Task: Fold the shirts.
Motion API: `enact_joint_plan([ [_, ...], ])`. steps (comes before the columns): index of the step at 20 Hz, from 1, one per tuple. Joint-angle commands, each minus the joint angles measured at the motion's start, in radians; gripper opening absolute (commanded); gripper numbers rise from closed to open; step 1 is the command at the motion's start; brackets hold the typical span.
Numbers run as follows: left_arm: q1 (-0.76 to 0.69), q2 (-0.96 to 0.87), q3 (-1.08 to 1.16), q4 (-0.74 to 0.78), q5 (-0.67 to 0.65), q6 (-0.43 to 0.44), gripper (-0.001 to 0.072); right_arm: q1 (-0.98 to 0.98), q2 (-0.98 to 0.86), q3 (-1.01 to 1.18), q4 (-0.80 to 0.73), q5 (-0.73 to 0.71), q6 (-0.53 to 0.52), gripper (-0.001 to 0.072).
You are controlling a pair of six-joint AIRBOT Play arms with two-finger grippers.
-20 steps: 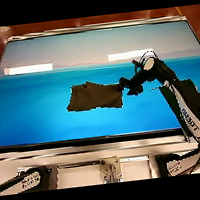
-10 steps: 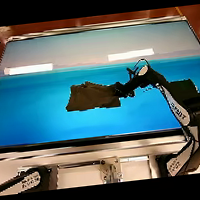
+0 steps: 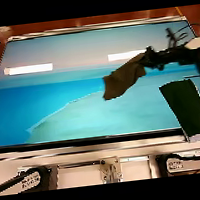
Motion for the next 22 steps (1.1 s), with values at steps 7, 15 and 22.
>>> enact_joint_plan([
  [7,0.0,0.003,0.0,-0.034,-0.06,0.0,0.0035,-0.518,0.272,0.014,-0.322,0.273,0.114,0.0061],
  [15,0.0,0.019,0.001,-0.116,-0.122,0.0,0.0035,-0.69,0.283,0.011,-0.629,0.293,0.201,0.0062],
  [22,0.0,0.025,0.001,-0.116,-0.161,0.0,0.0035,-0.779,0.284,-0.178,-0.727,0.453,0.216,0.0061],
])
